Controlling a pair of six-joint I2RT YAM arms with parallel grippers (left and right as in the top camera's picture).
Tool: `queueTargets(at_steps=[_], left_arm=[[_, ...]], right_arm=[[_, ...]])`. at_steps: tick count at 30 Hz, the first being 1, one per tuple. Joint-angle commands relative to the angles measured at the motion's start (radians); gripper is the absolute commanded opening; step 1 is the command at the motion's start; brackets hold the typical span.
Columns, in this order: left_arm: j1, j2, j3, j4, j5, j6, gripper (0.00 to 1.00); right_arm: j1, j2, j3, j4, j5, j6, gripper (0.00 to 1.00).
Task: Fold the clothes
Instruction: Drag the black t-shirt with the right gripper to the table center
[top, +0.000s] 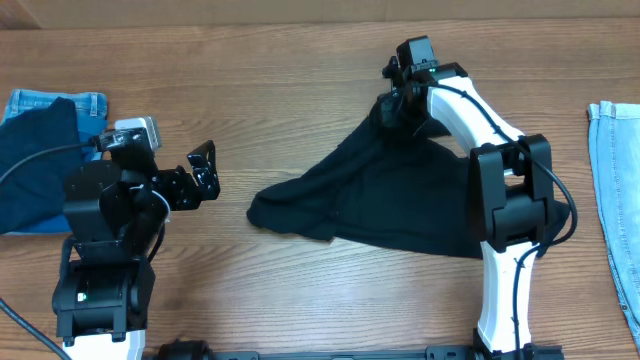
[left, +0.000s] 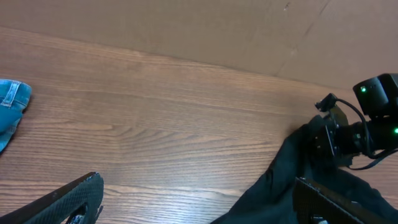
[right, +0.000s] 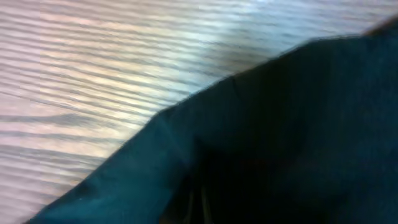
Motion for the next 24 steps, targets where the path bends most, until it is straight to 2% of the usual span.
queueTargets(at_steps=[1,5,8,9,10,11,13,16,19,22,24], left_arm=[[0.004,0.003,0.024,0.002,0.012,0.002,1.00],[0.004,0.003,0.024,0.000,0.013,0.002,1.00],[0.004,0.003,0.024,-0.005,0.012,0.002,1.00],[0.004,0.003,0.024,-0.006,0.012,0.002,1.00],[0.004,0.003,0.024,-0.011,0.012,0.002,1.00],[0.004,0.003,0.024,-0.014,0.012,0.002,1.00],[0.004,0.003,0.024,-0.021,0.012,0.003,1.00],[0.004,0.004,0.024,-0.024,0.012,0.003,1.00],[0.004,0.072,0.024,-0.016,0.008,0.040,1.00],[0.004,0.284,0.025,0.049,0.048,0.046,1.00],[0.004,0.436,0.026,0.129,0.179,0.035,1.00]], right_arm=[[0.062,0.004,0.188,-0.010,-0.130,-0.120,0.04],[0.218,0.004,0.406,0.002,-0.127,-0.268,0.04],[0.320,0.004,0.411,0.045,-0.123,-0.349,0.04],[0.339,0.004,0.411,0.049,-0.116,-0.360,0.31],[0.355,0.004,0.411,0.054,-0.087,-0.360,0.97],[0.362,0.004,0.411,0.052,-0.033,-0.353,1.00],[0.353,0.001,0.411,0.027,0.106,-0.288,1.00],[0.277,-0.043,0.411,-0.088,0.318,-0.124,1.00],[0.127,-0.145,0.411,-0.236,0.333,0.068,1.00],[-0.039,-0.248,0.411,-0.394,0.304,0.086,1.00],[-0.129,-0.284,0.411,-0.474,0.288,0.087,1.00]])
